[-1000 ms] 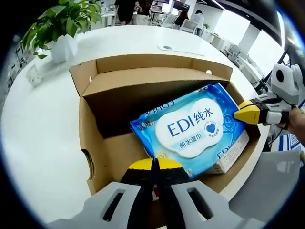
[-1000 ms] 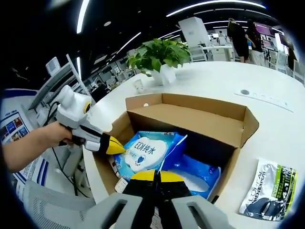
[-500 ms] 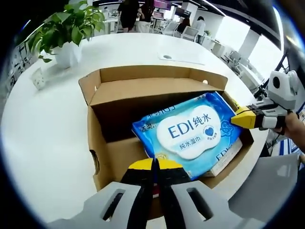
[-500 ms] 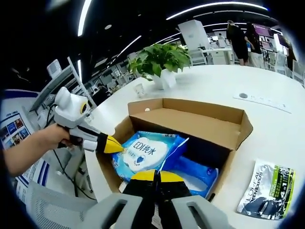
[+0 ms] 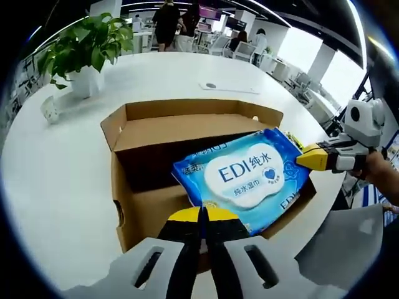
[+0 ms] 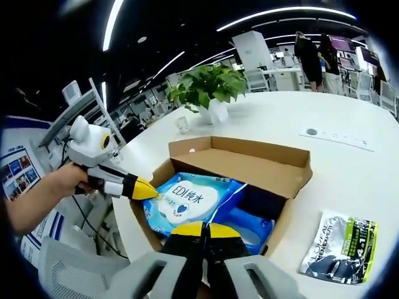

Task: Operate the shoe box by opening the lid, removing the specified soft item, and placing it in the target area until the item is outside and the box remains undamaged.

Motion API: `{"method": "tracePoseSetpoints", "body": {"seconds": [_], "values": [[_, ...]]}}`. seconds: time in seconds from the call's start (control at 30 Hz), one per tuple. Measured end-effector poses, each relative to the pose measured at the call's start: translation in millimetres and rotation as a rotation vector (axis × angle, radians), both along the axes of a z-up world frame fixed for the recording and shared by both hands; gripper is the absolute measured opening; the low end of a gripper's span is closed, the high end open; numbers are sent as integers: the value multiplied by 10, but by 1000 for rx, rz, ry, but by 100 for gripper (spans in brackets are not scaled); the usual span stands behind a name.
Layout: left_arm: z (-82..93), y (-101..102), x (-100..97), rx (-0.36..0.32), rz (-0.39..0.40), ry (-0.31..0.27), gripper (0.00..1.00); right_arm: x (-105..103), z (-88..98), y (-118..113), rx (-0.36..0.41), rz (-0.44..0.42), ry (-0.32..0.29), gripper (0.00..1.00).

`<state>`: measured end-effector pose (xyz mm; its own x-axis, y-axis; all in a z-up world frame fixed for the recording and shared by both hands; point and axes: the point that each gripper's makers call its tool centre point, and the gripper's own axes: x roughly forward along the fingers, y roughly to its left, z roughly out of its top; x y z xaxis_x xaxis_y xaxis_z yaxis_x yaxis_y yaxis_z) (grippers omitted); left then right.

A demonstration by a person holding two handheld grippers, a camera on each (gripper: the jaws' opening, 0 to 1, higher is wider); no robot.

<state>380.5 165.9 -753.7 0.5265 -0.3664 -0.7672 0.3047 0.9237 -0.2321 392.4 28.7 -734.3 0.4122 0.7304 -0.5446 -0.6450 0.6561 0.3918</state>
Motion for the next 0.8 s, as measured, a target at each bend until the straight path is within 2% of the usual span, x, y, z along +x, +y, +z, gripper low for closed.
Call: {"method": "tracePoseSetpoints", "body": {"seconds": [0.27, 0.47, 0.8], "values": [[148, -138, 1, -30, 4, -4, 0, -19, 123, -151, 35, -36, 19, 0], [239, -259, 25, -52, -3, -12, 0, -44, 190, -271, 29, -49, 9, 0], [354, -489, 38, -53, -51, -27, 0, -69, 278, -494, 35, -85, 10, 0]]}}
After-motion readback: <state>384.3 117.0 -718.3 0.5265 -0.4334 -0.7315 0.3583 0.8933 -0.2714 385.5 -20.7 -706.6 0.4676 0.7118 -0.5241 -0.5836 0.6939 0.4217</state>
